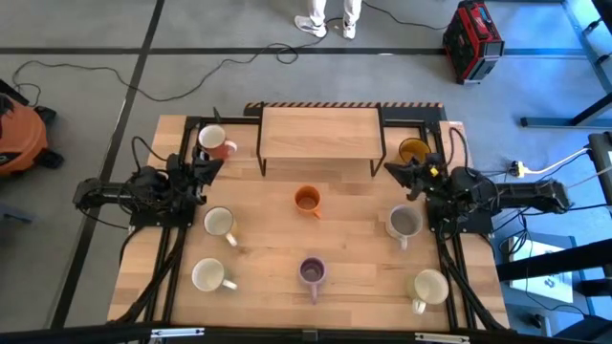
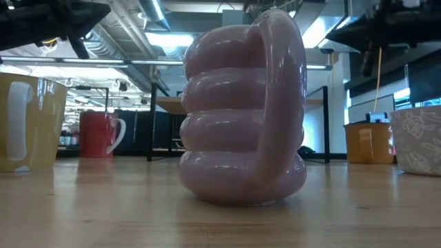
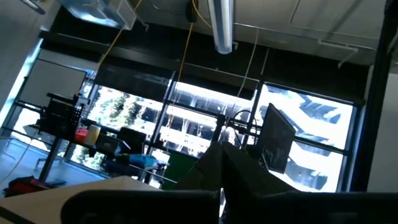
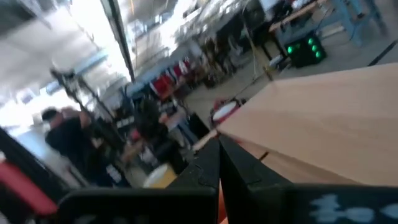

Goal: Place coffee mugs
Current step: Put the orange mug on the shelf

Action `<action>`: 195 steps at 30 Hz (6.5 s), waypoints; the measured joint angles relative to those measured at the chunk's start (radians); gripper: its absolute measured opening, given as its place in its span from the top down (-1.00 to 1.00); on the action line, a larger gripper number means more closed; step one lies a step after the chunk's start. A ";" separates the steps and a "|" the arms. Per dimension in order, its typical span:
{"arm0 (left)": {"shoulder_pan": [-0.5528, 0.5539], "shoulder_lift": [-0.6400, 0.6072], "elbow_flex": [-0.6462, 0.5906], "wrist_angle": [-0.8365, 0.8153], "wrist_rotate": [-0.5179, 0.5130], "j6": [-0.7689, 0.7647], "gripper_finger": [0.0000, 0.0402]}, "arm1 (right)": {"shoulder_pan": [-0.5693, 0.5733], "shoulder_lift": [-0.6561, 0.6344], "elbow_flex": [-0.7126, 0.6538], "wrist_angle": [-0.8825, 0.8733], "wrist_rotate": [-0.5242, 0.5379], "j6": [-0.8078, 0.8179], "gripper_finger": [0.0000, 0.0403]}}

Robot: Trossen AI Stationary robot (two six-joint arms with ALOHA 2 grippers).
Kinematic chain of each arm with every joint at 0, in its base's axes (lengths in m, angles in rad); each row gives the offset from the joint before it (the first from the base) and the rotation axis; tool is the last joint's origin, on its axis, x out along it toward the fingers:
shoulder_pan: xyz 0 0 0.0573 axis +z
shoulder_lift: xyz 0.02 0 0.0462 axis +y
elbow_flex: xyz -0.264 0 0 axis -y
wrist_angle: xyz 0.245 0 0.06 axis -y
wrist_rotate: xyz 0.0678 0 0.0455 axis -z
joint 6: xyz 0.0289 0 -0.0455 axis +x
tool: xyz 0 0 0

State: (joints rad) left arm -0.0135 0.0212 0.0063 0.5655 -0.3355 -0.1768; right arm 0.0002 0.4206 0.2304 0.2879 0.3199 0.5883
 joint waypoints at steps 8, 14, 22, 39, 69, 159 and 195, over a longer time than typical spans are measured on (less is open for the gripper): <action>0.000 0.000 0.000 -0.003 -0.022 -0.006 1.00 | 0.000 0.393 0.198 -0.006 -0.147 -0.129 1.00; 0.000 0.000 0.000 -0.003 -0.022 -0.008 1.00 | 0.000 0.626 0.300 -0.003 -0.235 -0.071 1.00; 0.000 0.000 0.000 -0.003 -0.021 -0.008 1.00 | 0.000 0.860 0.388 -0.015 -0.271 -0.075 0.84; 0.000 0.000 0.000 -0.003 -0.022 -0.008 1.00 | 0.068 1.119 0.420 0.003 -0.324 -0.230 -0.18; 0.000 0.000 0.000 -0.004 -0.023 -0.031 1.00 | 0.093 1.375 0.432 0.380 -0.384 -0.386 0.16; 0.000 0.000 0.001 0.001 -0.085 -0.025 1.00 | -0.747 0.736 0.525 -0.167 -0.978 -0.806 0.96; 0.000 0.000 0.001 0.000 -0.129 -0.024 1.00 | -0.995 0.880 0.527 -0.179 -1.142 -0.887 0.85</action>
State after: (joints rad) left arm -0.0135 0.0216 0.0074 0.5659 -0.4648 -0.2012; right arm -0.9943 1.3003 0.7578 0.1093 -0.8216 -0.2988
